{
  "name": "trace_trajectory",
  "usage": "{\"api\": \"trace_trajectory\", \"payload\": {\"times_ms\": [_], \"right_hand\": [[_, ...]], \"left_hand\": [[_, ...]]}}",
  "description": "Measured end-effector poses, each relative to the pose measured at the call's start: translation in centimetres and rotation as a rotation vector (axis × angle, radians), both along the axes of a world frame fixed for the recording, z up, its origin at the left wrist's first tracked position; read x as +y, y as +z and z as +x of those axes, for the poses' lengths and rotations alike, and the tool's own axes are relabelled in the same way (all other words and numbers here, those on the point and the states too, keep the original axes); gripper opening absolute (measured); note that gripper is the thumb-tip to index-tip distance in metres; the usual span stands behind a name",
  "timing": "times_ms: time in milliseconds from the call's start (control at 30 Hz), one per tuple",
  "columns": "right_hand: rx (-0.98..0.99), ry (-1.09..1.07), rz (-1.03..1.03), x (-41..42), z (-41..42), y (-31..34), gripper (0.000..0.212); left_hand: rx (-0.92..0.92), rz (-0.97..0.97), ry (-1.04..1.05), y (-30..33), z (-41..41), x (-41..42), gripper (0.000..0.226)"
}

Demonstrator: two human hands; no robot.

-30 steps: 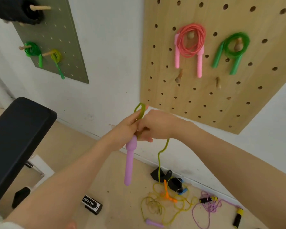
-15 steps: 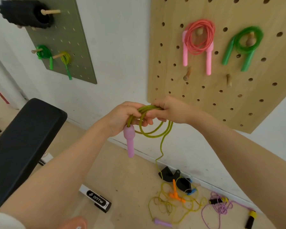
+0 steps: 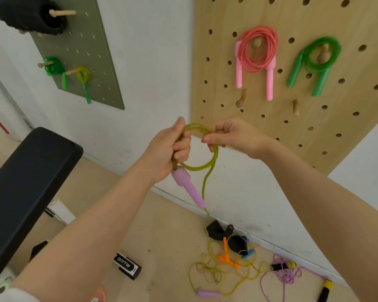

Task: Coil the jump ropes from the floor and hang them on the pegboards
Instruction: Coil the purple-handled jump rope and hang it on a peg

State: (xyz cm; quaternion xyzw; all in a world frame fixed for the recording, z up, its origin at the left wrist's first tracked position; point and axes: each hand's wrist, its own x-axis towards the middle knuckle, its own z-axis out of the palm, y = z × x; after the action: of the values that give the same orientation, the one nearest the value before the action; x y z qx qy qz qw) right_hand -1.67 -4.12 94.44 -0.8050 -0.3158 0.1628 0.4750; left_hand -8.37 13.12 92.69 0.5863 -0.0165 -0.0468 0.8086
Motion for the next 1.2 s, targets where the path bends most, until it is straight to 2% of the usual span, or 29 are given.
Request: {"api": "trace_trajectory", "payload": {"times_ms": [67, 167, 233, 300, 367, 467, 533, 633, 733, 867, 967, 1067, 1167, 1200], "right_hand": [[0.033, 0.001, -0.039, -0.9, 0.2, -1.0, 0.007], [0.139, 0.053, -0.041, -1.4, 0.2, -2.2, 0.013], [0.307, 0.065, 0.112, -1.5, 0.1, -2.6, 0.010], [0.517, 0.088, 0.370, -1.6, -0.2, -2.6, 0.010], [0.610, 0.069, 0.543, -1.2, -0.8, -2.6, 0.010], [0.560, 0.071, 0.645, -0.6, -1.0, -2.7, 0.037], [0.555, 0.106, 0.634, -0.6, -0.8, -2.6, 0.043], [0.500, 0.074, 0.518, -1.2, 0.0, -2.3, 0.046], [0.419, 0.133, 0.438, -1.8, 0.3, -2.3, 0.050], [0.345, 0.101, 0.360, -2.2, -0.4, -2.0, 0.039], [0.372, 0.008, 0.472, -2.2, -0.7, -1.9, 0.028], [0.335, -0.031, 0.530, -1.8, -0.9, -1.6, 0.015], [0.053, -0.030, 0.296, -1.3, -0.9, -1.9, 0.008], [-0.065, -0.025, 0.161, -1.1, -0.9, -2.0, 0.015]], "left_hand": [[0.034, -0.100, 0.037, -0.2, 0.0, -0.3, 0.043], [0.068, -0.212, 0.047, -0.6, -0.3, -1.4, 0.042], [0.076, -0.231, 0.047, -0.9, -0.3, -2.0, 0.040], [0.062, -0.200, 0.041, -0.9, -0.4, -2.5, 0.037], [0.047, -0.170, -0.006, -1.1, -0.6, -3.1, 0.032], [0.035, -0.134, -0.121, -1.0, -1.1, -4.6, 0.031], [-0.001, -0.194, -0.163, -0.5, -1.3, -5.4, 0.036], [0.006, -0.220, -0.051, -0.3, -1.5, -6.0, 0.049], [-0.004, -0.202, 0.052, -0.6, -1.8, -6.6, 0.052], [0.011, -0.289, 0.057, -0.8, -2.4, -6.4, 0.053], [-0.047, -0.193, 0.098, -0.9, -2.5, -6.7, 0.046], [-0.089, -0.232, 0.189, -0.5, -2.3, -7.0, 0.049], [-0.046, -0.209, 0.311, 0.4, -1.5, -6.1, 0.053], [-0.030, -0.201, 0.340, 0.5, -1.2, -5.7, 0.053]]}}
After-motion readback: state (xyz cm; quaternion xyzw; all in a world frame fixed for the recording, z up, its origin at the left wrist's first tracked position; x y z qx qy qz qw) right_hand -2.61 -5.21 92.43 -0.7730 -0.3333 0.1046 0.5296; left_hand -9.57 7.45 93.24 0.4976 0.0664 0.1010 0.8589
